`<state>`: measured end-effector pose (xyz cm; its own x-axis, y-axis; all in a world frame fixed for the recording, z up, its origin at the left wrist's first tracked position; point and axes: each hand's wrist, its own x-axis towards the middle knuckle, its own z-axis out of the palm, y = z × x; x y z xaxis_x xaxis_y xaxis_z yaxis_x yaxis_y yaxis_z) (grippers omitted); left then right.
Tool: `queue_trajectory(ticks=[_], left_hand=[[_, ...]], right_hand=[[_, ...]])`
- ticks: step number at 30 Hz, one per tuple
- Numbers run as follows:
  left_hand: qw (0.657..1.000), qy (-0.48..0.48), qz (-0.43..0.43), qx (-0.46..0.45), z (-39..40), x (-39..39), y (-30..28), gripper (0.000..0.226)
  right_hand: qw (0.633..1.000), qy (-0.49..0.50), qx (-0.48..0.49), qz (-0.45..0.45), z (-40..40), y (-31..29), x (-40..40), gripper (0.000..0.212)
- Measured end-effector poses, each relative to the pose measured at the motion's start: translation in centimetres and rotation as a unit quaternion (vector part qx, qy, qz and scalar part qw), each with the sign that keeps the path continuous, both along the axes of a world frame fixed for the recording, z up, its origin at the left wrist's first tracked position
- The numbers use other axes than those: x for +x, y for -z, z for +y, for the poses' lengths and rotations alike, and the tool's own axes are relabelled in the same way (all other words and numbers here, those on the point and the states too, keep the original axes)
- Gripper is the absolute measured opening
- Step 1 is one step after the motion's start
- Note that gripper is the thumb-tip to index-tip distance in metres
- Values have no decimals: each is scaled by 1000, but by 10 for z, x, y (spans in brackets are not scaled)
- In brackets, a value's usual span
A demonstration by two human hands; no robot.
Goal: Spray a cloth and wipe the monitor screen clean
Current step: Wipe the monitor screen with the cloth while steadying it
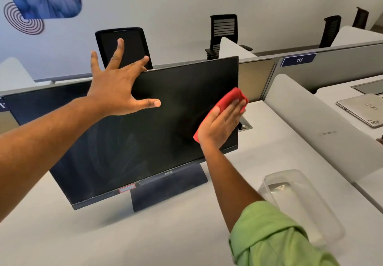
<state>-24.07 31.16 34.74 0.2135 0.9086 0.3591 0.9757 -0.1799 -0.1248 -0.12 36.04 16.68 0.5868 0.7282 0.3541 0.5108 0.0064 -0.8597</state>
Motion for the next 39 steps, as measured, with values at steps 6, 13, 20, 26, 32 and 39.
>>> queue_trajectory(ticks=[6, 13, 20, 26, 32, 39], left_hand=[[1000, 1, -3, 9, -2, 2, -1, 122], [1000, -3, -6, 8, -5, -1, -1, 122], [1000, -4, -6, 6, -5, -1, -2, 121], [999, -14, -31, 19, 0, 1, 1, 103], [998, -5, -48, 26, 5, 1, 5, 92], [999, 2, -41, 31, 8, 0, 5, 88]], right_hand=[[985, 52, -126, 103, -44, 64, -6, 70], [982, 26, -122, 138, -28, 13, -9, 67], [996, -71, 48, 8, 23, -97, -20, 71], [956, -130, 153, -213, 7, -73, -55, 68], [896, -222, 205, -325, -14, -24, -75, 64], [712, -385, 260, -526, -25, 24, -33, 62]])
